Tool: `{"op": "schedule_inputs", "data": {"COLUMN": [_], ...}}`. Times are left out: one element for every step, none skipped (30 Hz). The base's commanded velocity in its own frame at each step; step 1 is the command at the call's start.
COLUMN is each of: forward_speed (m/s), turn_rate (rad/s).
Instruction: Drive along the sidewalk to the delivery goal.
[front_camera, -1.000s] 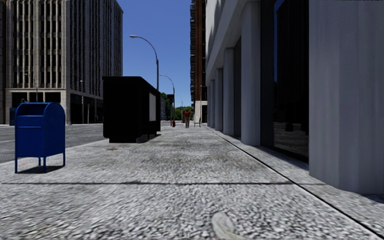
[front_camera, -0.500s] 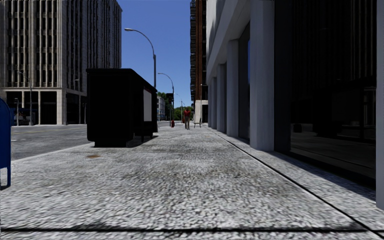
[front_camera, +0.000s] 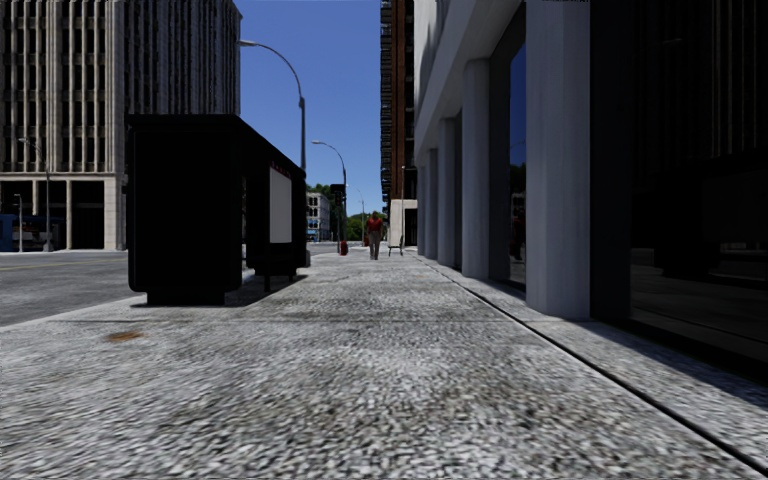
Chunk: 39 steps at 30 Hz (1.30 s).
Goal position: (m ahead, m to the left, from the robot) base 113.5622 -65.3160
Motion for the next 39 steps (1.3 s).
{"op": "schedule_inputs", "data": {"forward_speed": [2.00,2.00,2.00,2.00,2.00,2.00,2.00,2.00,2.00,2.00,2.00,2.00,2.00,2.00,2.00,2.00,2.00,2.00,2.00,2.00,2.00,2.00,2.00,2.00,2.00,2.00,2.00,2.00,2.00,2.00,2.00,2.00,2.00,2.00,2.00,2.00,2.00,2.00,2.00], "turn_rate": [0.00,0.00,0.00,0.00,0.00,0.00,0.00,0.00,0.00,0.00,0.00,0.00,0.00,0.00,0.00,0.00,0.00,0.00,0.00,0.00,0.00,0.00,0.00,0.00,0.00,0.00,0.00,0.00,0.00,0.00,-0.04,-0.15,-0.15,-0.20,-0.21,-0.22,-0.22,-0.22,-0.22]}}
